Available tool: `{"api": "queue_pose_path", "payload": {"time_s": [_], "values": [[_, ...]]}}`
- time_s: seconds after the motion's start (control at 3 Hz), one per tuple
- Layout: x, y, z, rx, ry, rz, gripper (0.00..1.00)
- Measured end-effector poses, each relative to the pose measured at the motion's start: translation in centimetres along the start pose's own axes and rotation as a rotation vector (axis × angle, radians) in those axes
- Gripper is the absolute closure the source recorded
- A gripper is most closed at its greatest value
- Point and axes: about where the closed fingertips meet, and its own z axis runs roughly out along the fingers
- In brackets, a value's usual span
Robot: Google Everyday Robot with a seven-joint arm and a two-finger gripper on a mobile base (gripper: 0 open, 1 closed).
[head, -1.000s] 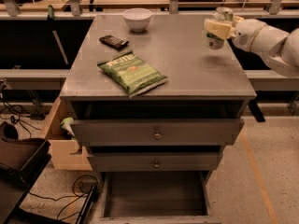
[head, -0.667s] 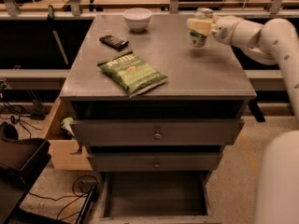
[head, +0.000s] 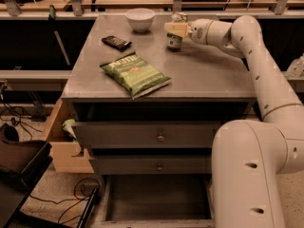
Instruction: Place 7up can into white bowl
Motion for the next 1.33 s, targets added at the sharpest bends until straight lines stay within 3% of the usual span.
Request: {"api": "queue_pose_path", "payload": {"time_s": [0.33, 0.67, 1.0, 1.33], "values": [[-0.2, -0.3, 0.3, 0.027, 0.012, -0.021, 1.00], [-1.1, -0.9, 0.6, 0.069, 0.050, -0.079, 1.00], [-3.9, -1.8, 0.3, 0.142, 0.066, -0.174, 1.00], [-6.1, -1.9, 0.5, 0.190, 0.054, -0.230, 1.00]]}}
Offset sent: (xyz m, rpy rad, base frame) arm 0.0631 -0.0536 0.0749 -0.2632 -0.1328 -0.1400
